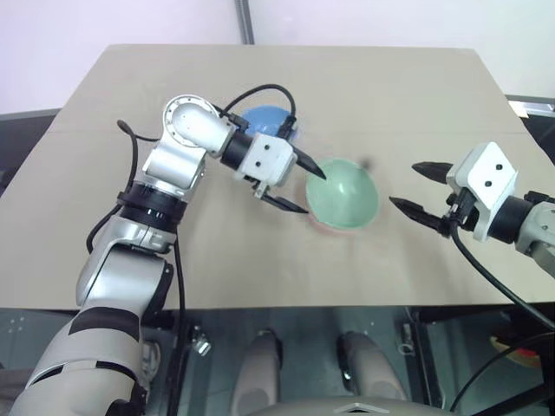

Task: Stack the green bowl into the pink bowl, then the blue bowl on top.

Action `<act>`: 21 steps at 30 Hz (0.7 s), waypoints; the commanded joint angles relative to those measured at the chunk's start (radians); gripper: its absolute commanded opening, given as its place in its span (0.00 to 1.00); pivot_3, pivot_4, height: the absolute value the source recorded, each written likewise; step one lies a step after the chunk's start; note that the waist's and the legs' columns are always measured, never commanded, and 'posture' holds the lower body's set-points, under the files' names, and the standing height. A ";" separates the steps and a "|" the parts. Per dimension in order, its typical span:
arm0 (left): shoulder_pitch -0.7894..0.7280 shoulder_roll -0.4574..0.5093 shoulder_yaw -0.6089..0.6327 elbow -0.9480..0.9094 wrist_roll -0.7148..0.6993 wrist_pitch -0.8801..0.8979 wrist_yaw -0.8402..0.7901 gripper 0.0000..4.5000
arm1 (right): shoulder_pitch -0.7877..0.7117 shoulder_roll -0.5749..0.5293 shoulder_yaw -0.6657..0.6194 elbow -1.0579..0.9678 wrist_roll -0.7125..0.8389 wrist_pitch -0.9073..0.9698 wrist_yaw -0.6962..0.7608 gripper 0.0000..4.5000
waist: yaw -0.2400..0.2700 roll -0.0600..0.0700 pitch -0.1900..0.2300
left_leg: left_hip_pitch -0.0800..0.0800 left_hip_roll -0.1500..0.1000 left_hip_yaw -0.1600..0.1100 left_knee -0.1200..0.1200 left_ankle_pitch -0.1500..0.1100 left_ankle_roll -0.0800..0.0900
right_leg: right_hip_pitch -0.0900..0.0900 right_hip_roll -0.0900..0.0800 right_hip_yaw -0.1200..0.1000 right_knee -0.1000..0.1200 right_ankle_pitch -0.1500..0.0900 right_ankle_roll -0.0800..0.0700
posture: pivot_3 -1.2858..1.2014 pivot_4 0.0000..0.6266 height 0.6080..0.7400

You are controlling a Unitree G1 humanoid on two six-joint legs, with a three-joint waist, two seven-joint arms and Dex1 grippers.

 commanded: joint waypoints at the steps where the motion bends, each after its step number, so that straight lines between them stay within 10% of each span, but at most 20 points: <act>1: -0.046 0.063 0.092 0.059 0.011 0.043 0.054 0.70 | -0.046 0.006 -0.023 -0.029 0.044 0.004 -0.015 0.76 | -0.003 0.000 0.000 | 0.000 0.000 0.000 0.000 0.000 0.000 | 0.000 0.000 0.000 0.000 0.000 0.000 | 0.52 0.24 1.00; 8: -0.075 0.170 0.074 0.332 0.255 -0.121 0.253 0.70 | -0.252 0.106 0.157 0.085 0.058 -0.033 -0.019 0.76 | -0.019 0.000 0.000 | 0.002 0.000 0.000 0.003 0.000 0.000 | 0.000 0.001 0.000 0.006 0.000 0.000 | 0.52 0.24 1.00; 21: -0.165 0.087 -0.066 0.604 0.608 -0.294 0.610 0.70 | -0.333 0.151 0.266 0.176 0.013 -0.107 -0.006 0.76 | 0.005 0.000 0.000 | -0.001 -0.001 -0.001 0.004 0.000 0.000 | -0.002 0.000 -0.001 0.006 0.000 0.000 | 0.52 0.24 1.00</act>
